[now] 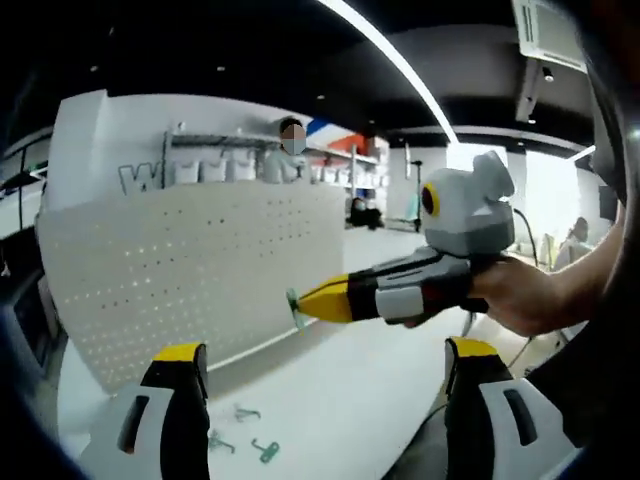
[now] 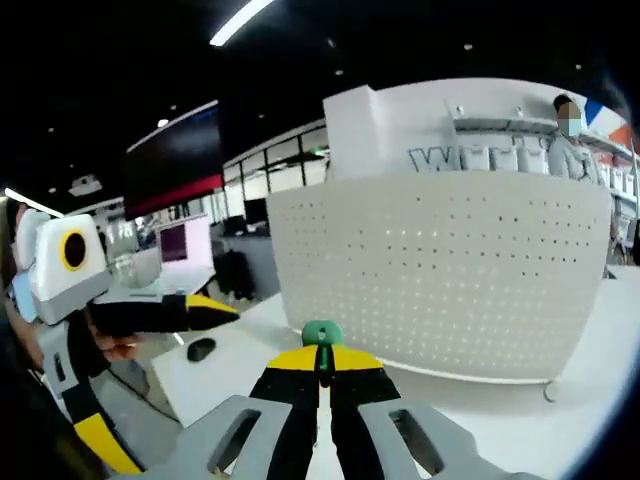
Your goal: Insert the hook assembly into the mounting plate slot until the hook locks in place.
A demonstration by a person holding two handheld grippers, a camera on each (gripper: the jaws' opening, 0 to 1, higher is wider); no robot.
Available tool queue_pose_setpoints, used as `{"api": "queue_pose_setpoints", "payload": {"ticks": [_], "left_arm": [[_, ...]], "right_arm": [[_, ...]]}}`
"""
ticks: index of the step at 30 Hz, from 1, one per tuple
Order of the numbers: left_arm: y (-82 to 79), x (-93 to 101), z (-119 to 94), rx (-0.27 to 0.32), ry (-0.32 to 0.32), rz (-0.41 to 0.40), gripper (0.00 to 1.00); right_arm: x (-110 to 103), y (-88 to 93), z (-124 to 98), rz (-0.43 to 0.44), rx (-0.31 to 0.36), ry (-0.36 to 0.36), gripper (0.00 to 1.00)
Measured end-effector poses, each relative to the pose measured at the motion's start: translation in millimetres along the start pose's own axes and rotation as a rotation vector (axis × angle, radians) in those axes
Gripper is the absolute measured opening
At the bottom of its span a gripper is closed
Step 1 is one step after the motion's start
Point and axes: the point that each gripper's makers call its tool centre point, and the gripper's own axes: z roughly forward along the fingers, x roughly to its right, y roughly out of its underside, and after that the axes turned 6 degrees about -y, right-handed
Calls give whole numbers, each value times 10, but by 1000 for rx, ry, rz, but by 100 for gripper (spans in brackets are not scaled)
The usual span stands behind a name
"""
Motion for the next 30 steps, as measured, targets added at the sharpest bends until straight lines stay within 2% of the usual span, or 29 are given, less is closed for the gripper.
{"api": "queue_pose_setpoints", "payload": {"ticks": [5,8,10,12,14,16,21,30], "left_arm": [[25,-162,-32,-3,-47,-18,100],[37,-244,-47,-7,-70,-20,100],[49,-295,-53,-10,-82,-20,100],[70,-380,-62,-11,-117,-8,100],[110,-428,-62,-27,-123,-7,100],[127,-464,-73,-32,-128,-11,100],[150,-572,-96,-41,-145,-15,100],[174,-712,-92,-51,-165,-24,100]], "right_arm": [[419,-291,158,-52,73,114,0],[579,-423,250,-74,95,154,0],[699,-491,298,-122,91,191,0],[799,-566,354,-99,116,215,0],[907,-641,406,-83,136,238,0],[983,-696,467,-105,135,256,0],[1147,-822,607,-95,158,277,0],[1286,-971,898,-79,192,306,0]]}}
